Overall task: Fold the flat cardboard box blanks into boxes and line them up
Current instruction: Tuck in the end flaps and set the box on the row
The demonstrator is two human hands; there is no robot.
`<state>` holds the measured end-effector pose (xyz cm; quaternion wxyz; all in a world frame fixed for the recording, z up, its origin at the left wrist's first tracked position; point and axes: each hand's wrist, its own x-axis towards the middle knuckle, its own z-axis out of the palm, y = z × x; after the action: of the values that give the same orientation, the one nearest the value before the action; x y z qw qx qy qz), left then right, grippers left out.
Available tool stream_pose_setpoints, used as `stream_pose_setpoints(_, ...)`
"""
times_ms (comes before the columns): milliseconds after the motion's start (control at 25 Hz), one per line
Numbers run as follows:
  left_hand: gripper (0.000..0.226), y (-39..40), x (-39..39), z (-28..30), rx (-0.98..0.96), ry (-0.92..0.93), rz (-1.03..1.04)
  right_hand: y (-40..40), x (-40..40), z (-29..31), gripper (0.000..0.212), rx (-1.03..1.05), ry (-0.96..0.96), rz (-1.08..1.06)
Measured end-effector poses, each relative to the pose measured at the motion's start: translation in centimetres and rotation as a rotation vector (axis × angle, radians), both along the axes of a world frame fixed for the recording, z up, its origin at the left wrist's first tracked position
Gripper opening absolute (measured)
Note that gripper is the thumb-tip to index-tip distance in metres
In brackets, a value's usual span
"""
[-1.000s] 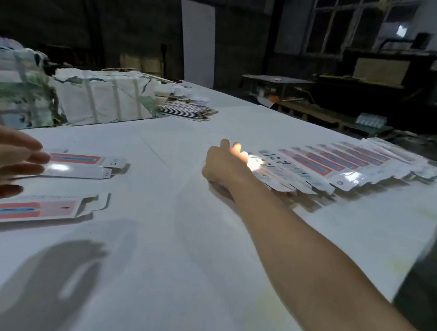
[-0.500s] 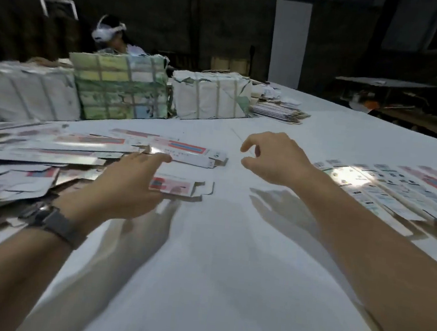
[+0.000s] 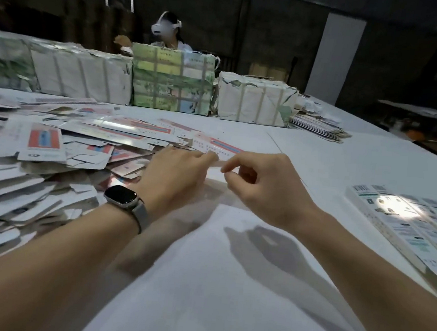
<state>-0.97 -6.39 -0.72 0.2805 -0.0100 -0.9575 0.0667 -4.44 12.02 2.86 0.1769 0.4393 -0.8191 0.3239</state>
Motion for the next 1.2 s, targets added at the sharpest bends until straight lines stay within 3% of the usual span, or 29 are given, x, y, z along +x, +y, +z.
stream_pose_setpoints(160,0.009,2.2,0.7,2.0,0.377,0.155,-0.065,-0.4,0.1,1.0,0.012,-0.192,0.039,0.0)
stream_pose_setpoints(320,0.023,4.3,1.1,3.8,0.679,0.22,-0.192,-0.9,0.2,2.0,0.01,-0.41,0.056,0.009)
stream_pose_setpoints(440,0.003,5.4,1.7,5.0,1.215,0.108,-0.371,-0.8,0.4,2.4,0.008,-0.532,0.088,0.032)
stream_pose_setpoints(560,0.031,6.0,2.5,5.9,1.538,-0.069,-0.542,-0.2,0.3,3.3,0.013,-0.629,0.066,0.038)
stream_pose_setpoints(680,0.046,6.0,3.2,6.4,1.678,-0.211,-0.729,0.5,0.0,4.3,0.021,-0.708,0.001,0.014)
stream_pose_setpoints(800,0.065,6.2,3.4,6.1,1.784,-0.3,-0.888,0.7,0.0,4.2,0.032,-0.643,-0.077,0.045)
stream_pose_setpoints(920,0.066,6.9,3.5,6.0,1.877,-0.319,-0.958,0.4,0.3,3.6,0.045,-0.596,-0.153,0.028)
stream_pose_setpoints(1000,0.044,7.2,3.6,6.2,1.941,-0.348,-0.938,0.1,0.4,3.3,0.053,-0.535,-0.131,-0.024)
stream_pose_setpoints(1080,0.047,7.3,3.8,6.2,1.957,-0.318,-0.847,-0.1,0.4,2.9,0.059,-0.485,-0.177,-0.027)
stream_pose_setpoints(1200,0.053,7.4,3.6,5.9,1.791,-0.173,-0.756,-0.5,0.6,2.4,0.054,-0.472,-0.236,0.009)
